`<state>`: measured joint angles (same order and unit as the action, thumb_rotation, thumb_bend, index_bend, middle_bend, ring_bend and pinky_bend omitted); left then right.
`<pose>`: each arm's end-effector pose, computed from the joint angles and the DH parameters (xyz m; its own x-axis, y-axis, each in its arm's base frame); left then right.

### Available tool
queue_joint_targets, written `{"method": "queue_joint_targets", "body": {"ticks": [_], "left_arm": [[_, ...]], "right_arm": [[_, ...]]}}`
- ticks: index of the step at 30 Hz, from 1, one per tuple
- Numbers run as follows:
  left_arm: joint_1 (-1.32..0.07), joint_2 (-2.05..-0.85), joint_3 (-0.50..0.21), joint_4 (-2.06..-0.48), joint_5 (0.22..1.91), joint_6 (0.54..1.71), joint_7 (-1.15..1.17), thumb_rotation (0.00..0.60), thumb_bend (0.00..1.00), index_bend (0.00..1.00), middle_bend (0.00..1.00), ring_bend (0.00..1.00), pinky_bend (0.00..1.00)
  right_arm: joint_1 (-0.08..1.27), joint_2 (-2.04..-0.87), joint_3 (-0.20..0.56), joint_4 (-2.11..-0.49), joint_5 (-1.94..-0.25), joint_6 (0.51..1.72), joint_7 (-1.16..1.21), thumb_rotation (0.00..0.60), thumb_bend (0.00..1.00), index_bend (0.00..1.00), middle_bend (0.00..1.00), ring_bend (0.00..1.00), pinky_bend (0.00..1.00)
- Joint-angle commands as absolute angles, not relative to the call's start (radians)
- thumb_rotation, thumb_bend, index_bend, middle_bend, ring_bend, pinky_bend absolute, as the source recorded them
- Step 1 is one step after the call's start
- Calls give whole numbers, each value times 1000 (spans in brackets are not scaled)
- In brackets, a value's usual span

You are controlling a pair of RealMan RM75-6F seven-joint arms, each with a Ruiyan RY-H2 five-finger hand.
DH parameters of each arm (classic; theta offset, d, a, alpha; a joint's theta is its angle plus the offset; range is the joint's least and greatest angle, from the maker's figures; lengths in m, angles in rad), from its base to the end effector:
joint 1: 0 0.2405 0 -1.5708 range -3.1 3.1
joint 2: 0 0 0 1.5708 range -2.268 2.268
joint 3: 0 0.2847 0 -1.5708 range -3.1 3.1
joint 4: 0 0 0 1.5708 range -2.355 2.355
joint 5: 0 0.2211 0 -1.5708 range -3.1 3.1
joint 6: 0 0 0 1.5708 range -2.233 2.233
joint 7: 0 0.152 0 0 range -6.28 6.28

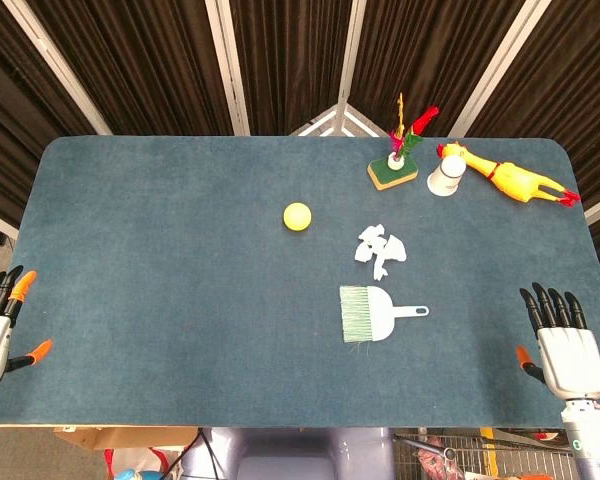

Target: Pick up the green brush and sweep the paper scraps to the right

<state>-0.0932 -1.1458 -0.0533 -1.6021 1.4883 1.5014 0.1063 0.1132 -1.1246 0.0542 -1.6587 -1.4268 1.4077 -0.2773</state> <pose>-0.3396 0.1957 0.1564 0.4742 -0.0199 0.8802 0.8803 -0.0035 -0.4744 -0.3390 -0.2012 0.1483 0.5818 -0.0759 0.8098 -0.8115 0.0123 0.5842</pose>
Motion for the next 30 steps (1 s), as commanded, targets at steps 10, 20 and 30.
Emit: {"method": "queue_joint_targets", "body": {"ticks": [10, 20, 30], "left_arm": [[-90, -1145, -53, -1605, 1491, 1508, 105, 600, 10, 0, 0, 0, 0], [-93, -1142, -55, -1604, 1489, 1504, 99, 600, 10, 0, 0, 0, 0], [-101, -1143, -55, -1602, 1496, 1496, 93, 600, 10, 0, 0, 0, 0]], "right_arm": [[113, -1131, 56, -1652, -1429, 1410, -262, 600, 351, 0, 0, 0, 0], [189, -1170, 103, -1669, -1445, 1362, -300, 600, 350, 0, 566, 610, 593], [322, -1278, 147, -1649, -1319, 1172, -441, 600, 350, 209, 912, 935, 815]]}}
